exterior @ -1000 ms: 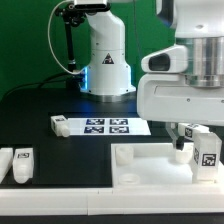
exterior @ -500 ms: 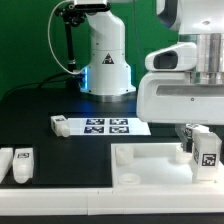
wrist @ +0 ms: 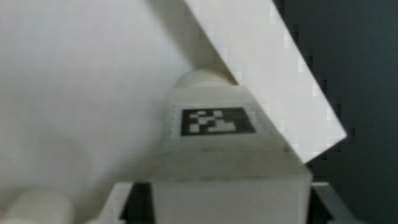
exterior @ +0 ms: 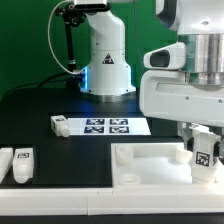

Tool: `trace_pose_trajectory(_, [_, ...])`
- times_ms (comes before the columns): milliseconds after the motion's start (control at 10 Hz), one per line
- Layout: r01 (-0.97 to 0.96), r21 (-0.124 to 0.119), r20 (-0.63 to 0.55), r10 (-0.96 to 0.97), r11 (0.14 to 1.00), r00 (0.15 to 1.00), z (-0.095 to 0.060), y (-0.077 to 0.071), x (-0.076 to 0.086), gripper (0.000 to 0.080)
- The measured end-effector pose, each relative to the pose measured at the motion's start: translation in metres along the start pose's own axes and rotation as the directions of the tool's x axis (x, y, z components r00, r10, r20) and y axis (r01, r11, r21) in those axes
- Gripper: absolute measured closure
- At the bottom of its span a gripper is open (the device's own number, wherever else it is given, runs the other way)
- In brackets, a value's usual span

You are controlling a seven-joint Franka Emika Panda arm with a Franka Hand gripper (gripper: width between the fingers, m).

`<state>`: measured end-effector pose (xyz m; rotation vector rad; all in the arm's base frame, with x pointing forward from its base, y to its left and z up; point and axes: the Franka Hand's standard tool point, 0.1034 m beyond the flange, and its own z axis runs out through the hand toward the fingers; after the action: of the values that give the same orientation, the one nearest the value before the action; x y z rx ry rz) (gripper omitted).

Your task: Assemble one leg

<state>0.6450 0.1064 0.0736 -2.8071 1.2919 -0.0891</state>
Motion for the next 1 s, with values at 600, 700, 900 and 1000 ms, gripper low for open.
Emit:
trace_pose_trajectory(600, [-0.69,-0.011,0.089,0.688,0.724,0.721,0.0023,0.0039,-0.0014,0.0419])
trace_pose_trajectory(700, [-0.676,-0.009,0.089,0.674,0.737,0.733,0.0024,0.0039,-0.0015,0.0272])
trace_pose_trajectory(900, [-0.437,0.017,0.091,0.433,0.9,0.897,0.0024,0.0045,0.0004,0.0177])
trace_pose_trajectory(1000, [-0.304,0.029,0.095,0.3,0.952,0.949,0.002,0.0037,-0.0019,0.0177])
